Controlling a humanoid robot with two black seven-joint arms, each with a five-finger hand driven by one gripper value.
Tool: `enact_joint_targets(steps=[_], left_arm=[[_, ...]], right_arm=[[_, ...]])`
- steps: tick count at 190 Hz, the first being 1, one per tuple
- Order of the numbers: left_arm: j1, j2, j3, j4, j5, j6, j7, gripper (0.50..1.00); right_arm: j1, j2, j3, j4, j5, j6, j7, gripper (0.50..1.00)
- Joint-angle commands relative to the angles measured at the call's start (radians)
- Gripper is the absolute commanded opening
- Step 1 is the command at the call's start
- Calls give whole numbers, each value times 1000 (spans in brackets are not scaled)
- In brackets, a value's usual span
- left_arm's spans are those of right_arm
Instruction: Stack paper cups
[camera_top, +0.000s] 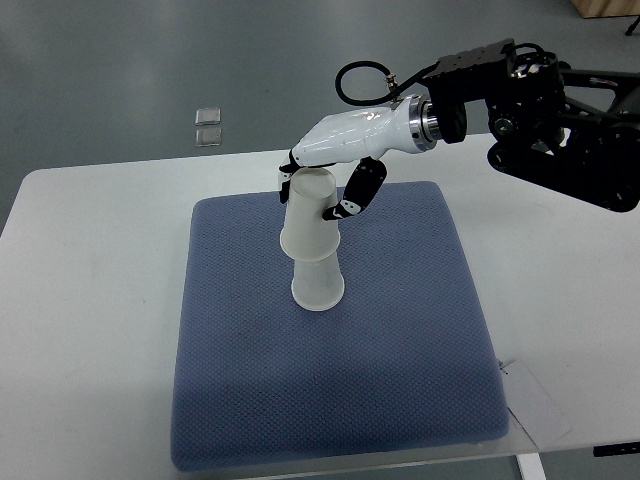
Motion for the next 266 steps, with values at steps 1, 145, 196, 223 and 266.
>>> enact_joint_targets(steps=[1,145,196,223,266], left_arm=[[0,0,0,0,0,0,1,1000],[0,0,0,0,0,0,-1,1000],[0,0,0,0,0,0,-1,1000],[0,0,0,0,0,0,1,1000],[0,0,0,0,0,0,1,1000]], right_arm=[[-7,-3,3,0,7,1,0,821],[-120,-41,158,-175,61,-24,0,889],[-314,13,361,-542,346,-159,-43,889],[-373,37,368,-637,659,-243,-86,889],[-422,62,362,-637,1055,-297,-134,889]])
